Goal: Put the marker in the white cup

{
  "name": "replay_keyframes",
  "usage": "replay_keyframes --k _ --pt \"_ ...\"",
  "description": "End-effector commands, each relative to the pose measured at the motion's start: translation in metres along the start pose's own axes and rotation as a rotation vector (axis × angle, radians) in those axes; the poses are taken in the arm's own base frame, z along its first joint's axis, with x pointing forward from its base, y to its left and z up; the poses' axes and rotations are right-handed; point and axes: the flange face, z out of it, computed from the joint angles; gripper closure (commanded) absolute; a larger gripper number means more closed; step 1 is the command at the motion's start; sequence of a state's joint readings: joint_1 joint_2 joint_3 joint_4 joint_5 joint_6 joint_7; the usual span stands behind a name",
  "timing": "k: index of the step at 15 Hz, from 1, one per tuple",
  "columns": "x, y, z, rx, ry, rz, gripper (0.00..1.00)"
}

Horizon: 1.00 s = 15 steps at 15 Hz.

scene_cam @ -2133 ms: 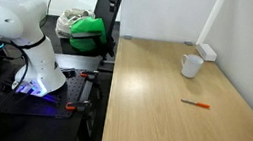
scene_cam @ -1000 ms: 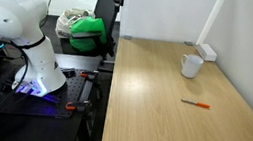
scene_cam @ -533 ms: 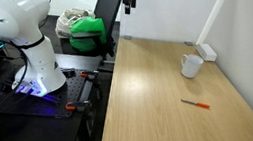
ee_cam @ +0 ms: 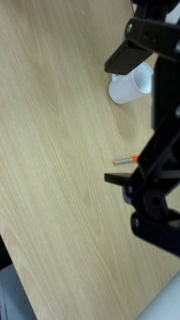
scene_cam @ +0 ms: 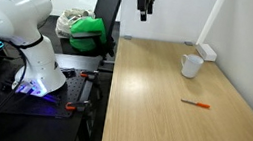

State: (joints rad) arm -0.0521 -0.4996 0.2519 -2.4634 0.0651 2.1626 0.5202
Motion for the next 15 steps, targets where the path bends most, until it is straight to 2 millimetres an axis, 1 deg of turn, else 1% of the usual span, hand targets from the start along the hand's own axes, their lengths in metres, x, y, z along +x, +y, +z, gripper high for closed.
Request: replay_keyframes --k 1,5,12,14,15 --pt "0.034 0.007 0.007 -0.017 0.049 0.014 0.00" --pt "0.063 0.018 0.019 -0.015 0.089 0.002 0.00" --pt "0.103 0.035 0.057 0.023 0.076 -0.012 0.00" --pt "0.108 0.037 0.065 0.028 0.057 -0.016 0.00" --pt "0.098 0.040 0.061 0.013 0.059 0.000 0.00"
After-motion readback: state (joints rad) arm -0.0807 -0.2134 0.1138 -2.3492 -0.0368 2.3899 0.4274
